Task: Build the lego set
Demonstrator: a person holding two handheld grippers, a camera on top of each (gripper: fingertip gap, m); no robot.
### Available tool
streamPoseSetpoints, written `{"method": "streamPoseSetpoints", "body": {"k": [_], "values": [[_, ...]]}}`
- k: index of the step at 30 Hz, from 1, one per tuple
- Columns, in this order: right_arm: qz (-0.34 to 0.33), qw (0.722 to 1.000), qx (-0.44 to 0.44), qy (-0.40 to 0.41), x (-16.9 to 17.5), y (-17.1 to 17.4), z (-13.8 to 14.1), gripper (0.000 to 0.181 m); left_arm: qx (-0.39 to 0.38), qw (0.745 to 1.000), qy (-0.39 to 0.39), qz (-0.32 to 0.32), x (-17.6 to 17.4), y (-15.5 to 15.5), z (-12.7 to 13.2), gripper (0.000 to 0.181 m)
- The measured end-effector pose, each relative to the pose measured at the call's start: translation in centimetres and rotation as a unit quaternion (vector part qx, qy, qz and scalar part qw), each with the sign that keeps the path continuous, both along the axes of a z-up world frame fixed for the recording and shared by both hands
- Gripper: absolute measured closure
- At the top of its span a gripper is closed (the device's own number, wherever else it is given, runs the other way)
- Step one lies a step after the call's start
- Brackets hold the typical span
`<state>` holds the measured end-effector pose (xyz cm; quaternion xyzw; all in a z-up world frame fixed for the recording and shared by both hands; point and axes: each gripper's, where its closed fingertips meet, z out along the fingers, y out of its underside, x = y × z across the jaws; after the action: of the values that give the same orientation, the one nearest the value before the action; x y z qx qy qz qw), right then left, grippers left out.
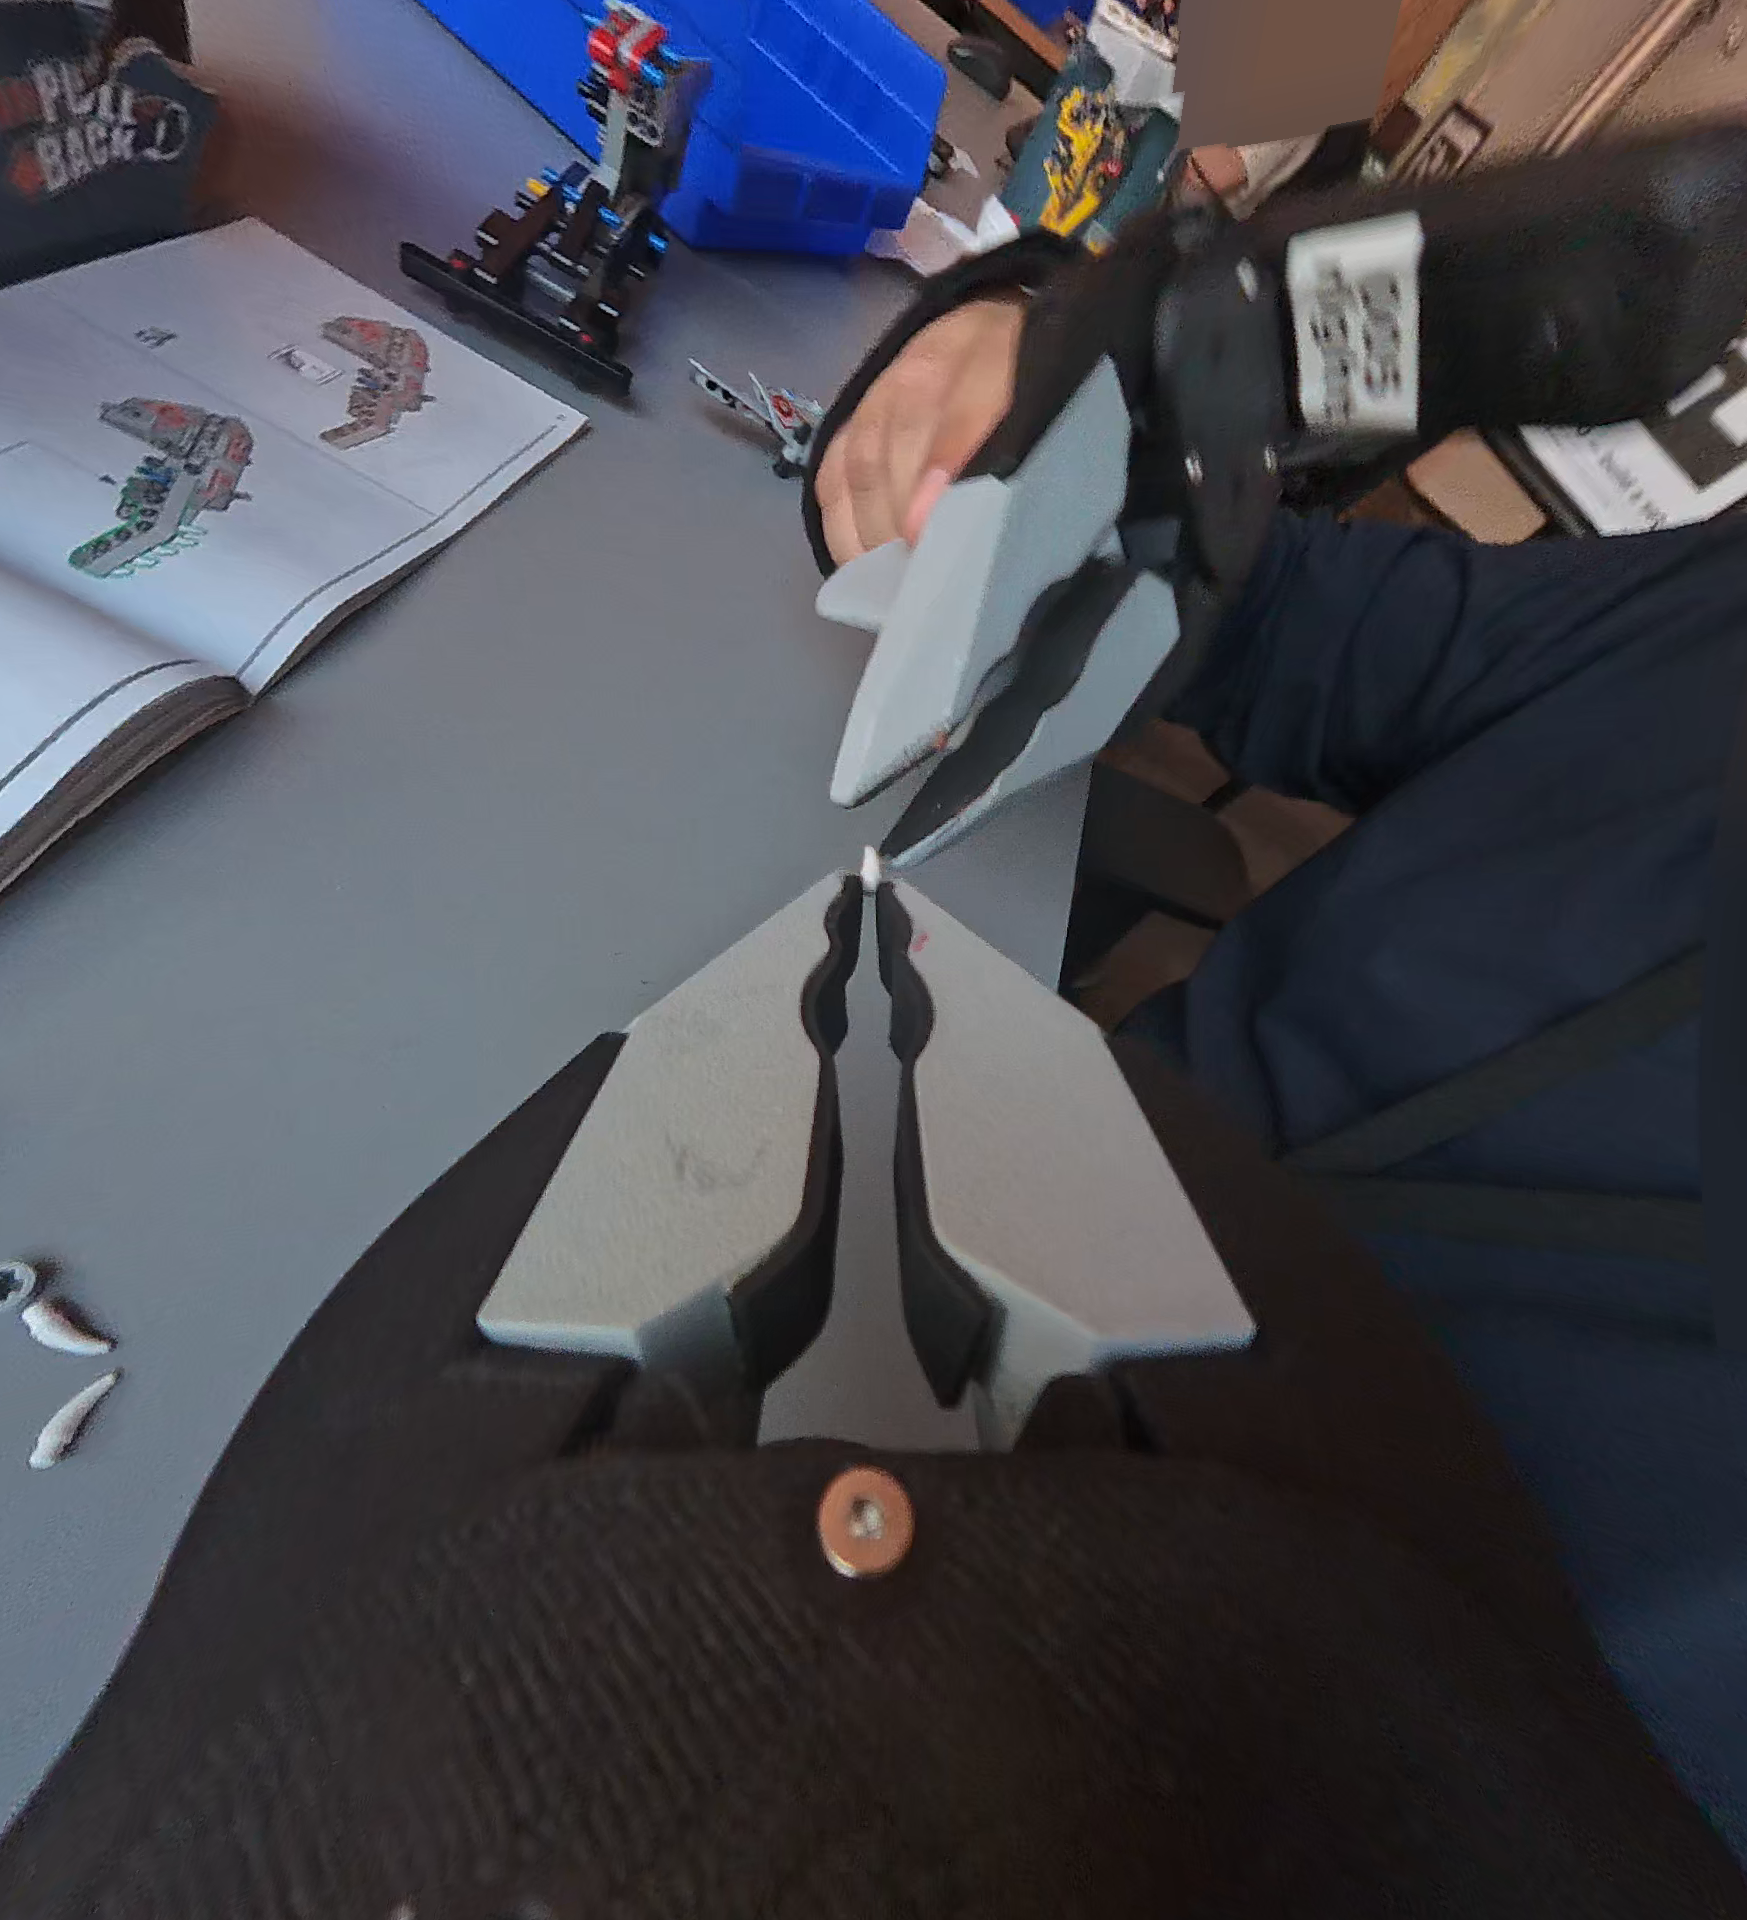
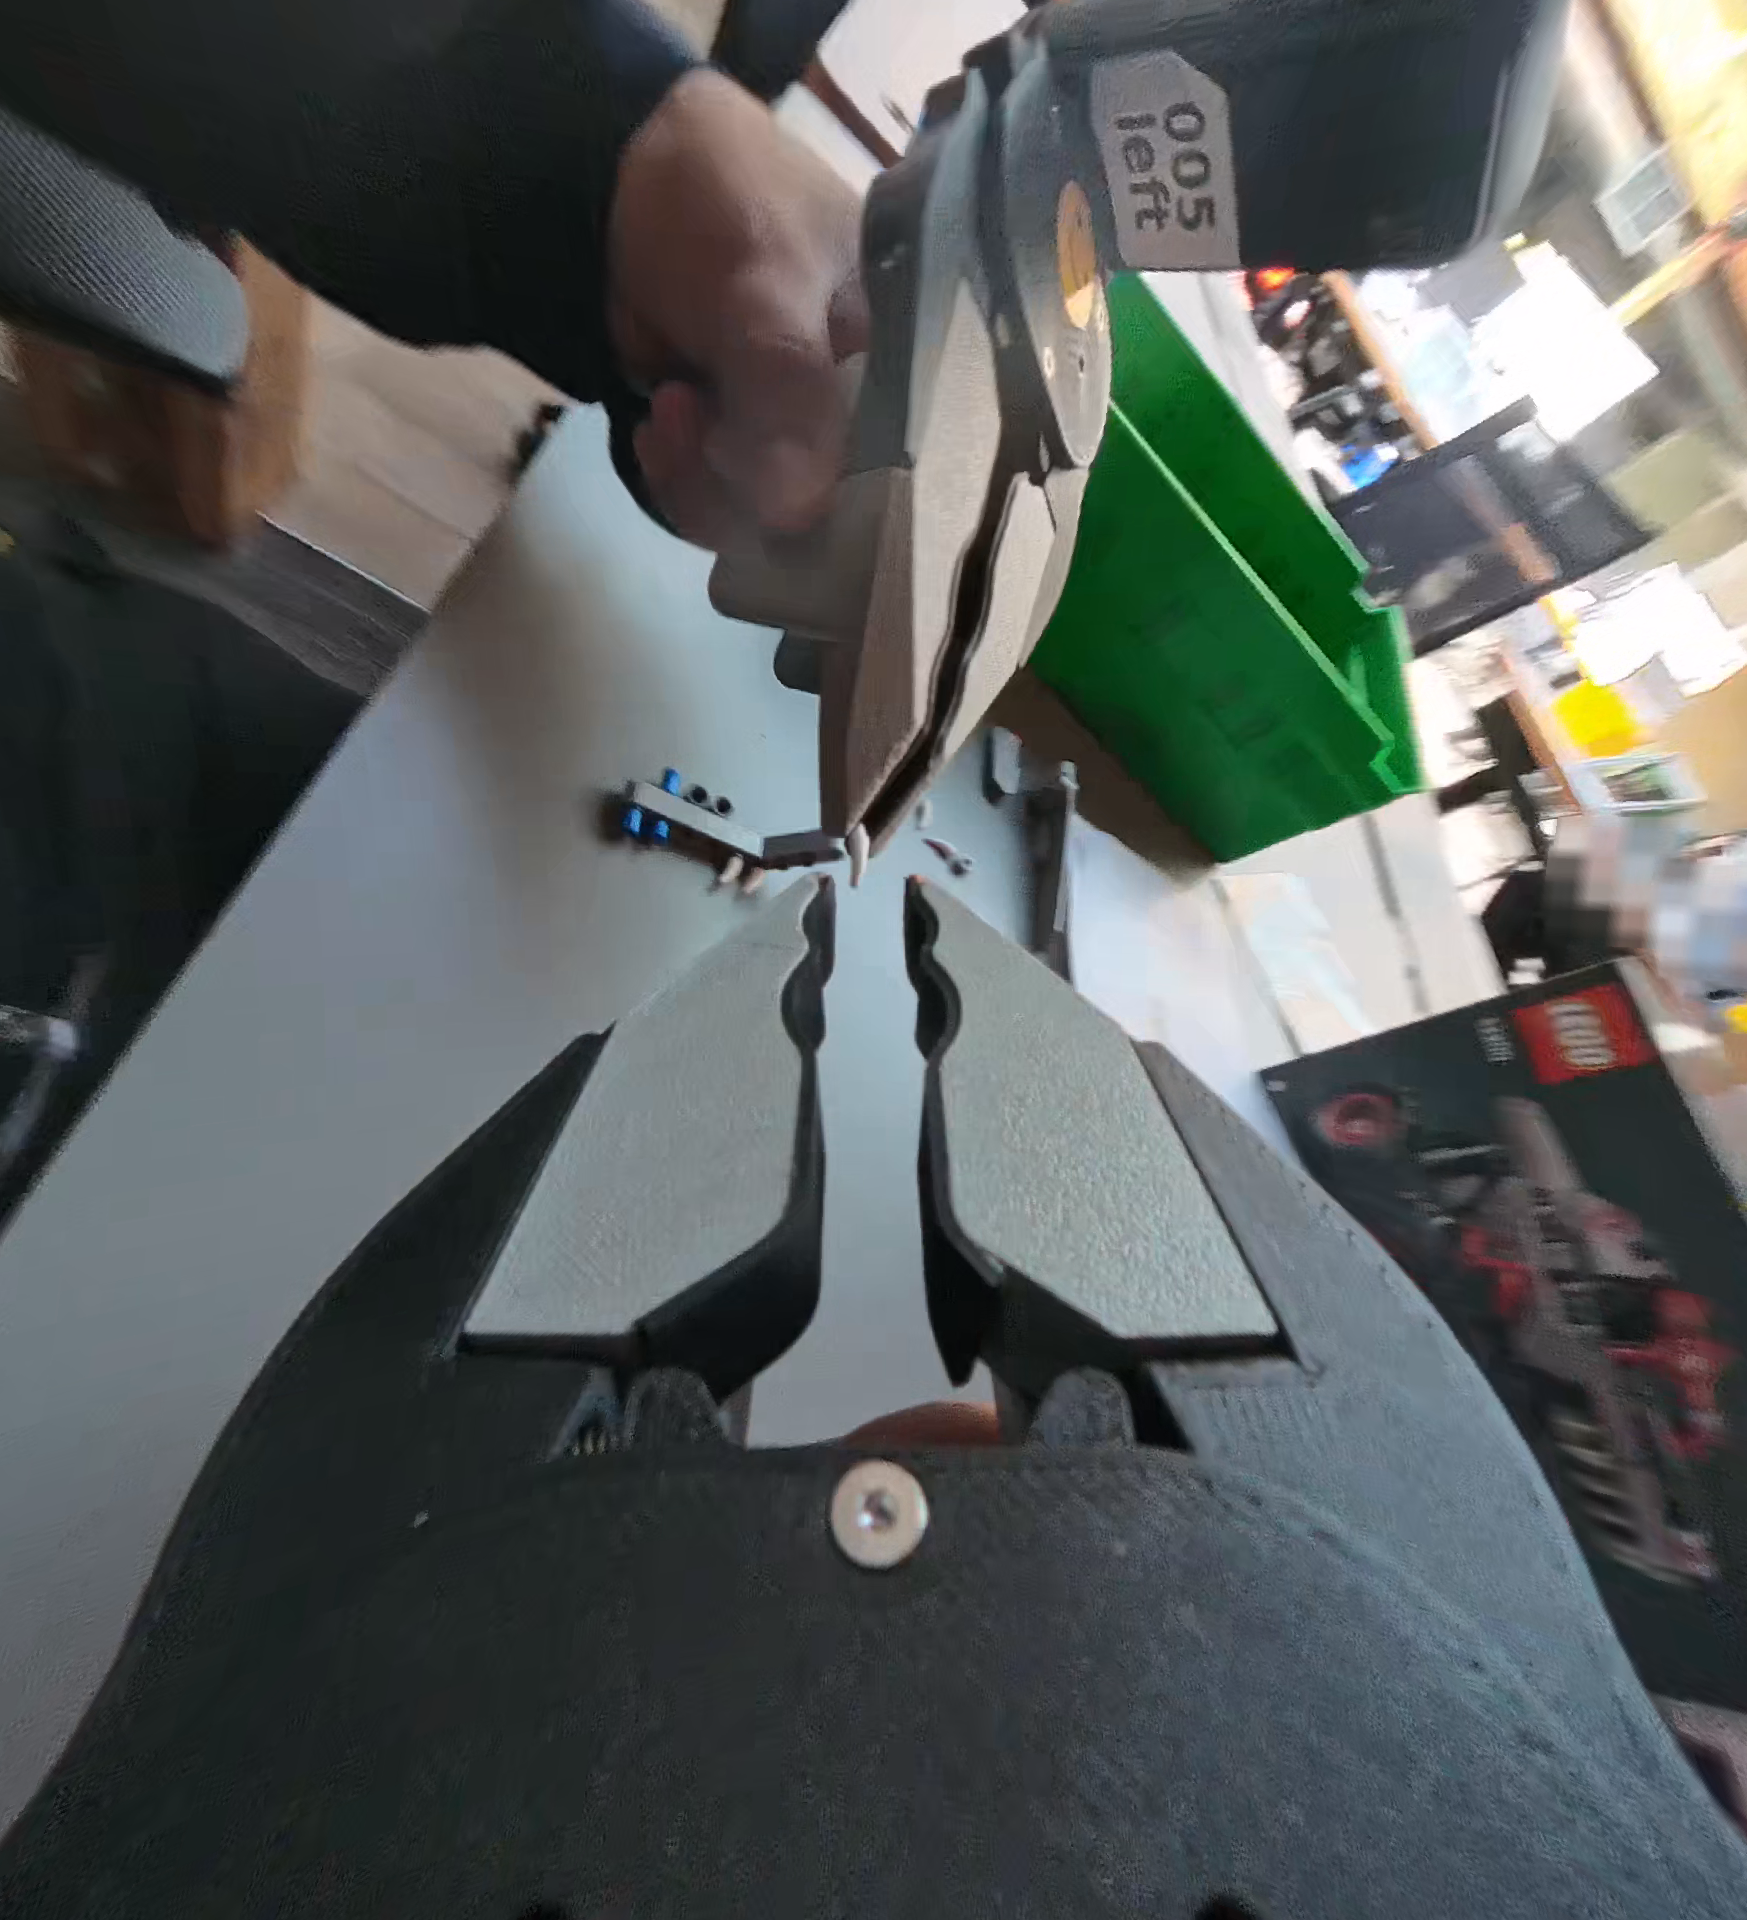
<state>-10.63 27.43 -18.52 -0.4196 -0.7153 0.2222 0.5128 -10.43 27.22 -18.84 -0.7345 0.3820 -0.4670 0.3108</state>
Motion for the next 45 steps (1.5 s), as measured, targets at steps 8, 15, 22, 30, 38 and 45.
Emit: {"method": "streamPoseSetpoints", "body": {"k": [8,15,22,30,38,45], "values": [[0.045,0.985,-0.168,-0.014,0.2,-1.0,-0.3,0.181,0.021,1.000,0.004,-0.021,0.9,-0.7,-0.1,0.181],[0.045,0.985,-0.164,-0.027,0.2,-1.1,-0.9,0.181,0.009,1.000,0.001,-0.025,1.0,-0.7,-0.1,0.181],[0.040,0.984,-0.167,-0.035,0.3,-0.8,-1.2,0.181,0.000,1.000,0.010,-0.025,1.0,-0.6,-0.4,0.181],[0.044,0.984,-0.166,-0.038,0.3,-1.0,-1.4,0.180,-0.027,0.999,0.002,-0.028,1.1,-0.8,-0.9,0.181],[0.039,0.988,-0.147,-0.033,0.1,-0.9,-1.2,0.181,-0.042,0.999,-0.008,-0.024,1.0,-0.8,-0.9,0.181],[0.025,0.982,-0.184,-0.030,0.1,-0.4,-1.2,0.181,-0.056,0.998,-0.037,-0.002,0.5,-0.1,-0.6,0.179]]}}
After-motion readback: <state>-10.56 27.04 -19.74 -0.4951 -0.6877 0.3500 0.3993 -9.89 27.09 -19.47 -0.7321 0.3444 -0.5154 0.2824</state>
